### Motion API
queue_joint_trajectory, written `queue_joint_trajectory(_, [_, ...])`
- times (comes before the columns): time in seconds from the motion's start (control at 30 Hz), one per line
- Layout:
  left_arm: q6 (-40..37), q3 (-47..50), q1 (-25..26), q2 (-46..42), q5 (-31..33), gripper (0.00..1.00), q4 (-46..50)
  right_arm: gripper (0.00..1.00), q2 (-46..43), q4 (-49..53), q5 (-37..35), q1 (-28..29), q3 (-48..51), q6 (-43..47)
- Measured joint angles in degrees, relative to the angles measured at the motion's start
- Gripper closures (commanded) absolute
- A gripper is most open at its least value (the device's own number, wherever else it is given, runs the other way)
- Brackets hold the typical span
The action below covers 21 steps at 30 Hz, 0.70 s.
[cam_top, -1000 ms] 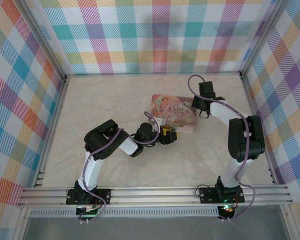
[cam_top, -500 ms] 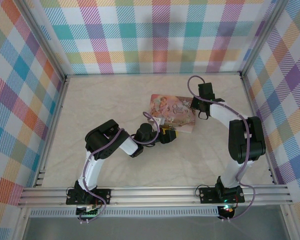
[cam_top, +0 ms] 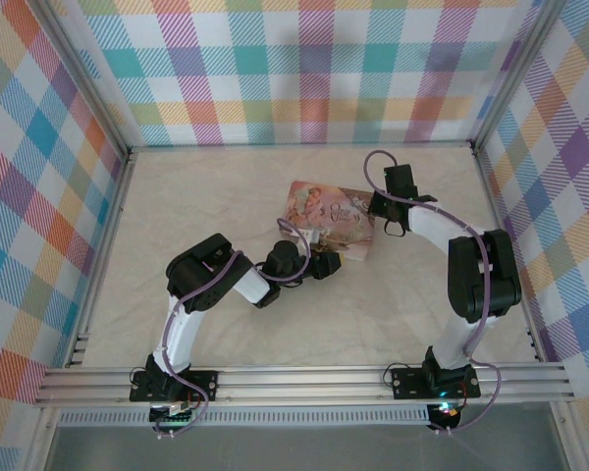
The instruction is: Unlock a padlock with a key
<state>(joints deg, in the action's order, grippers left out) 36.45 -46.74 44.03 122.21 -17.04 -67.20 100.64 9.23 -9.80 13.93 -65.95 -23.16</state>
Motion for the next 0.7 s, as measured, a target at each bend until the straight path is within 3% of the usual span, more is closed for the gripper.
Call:
queue_joint_trajectory(0.2, [0.3,0.2,-1.0,0.0,-1.2,0.50,0.0,1.00,0.0,-0.2,0.7,0.0,0.2,0.0])
queue_joint_trajectory(0.7, [0.4,5.3,-4.5,-4.1,-2.9,0.51,1.7,1.00,-0.1,2.1,4.3,1.5,1.0,0.0])
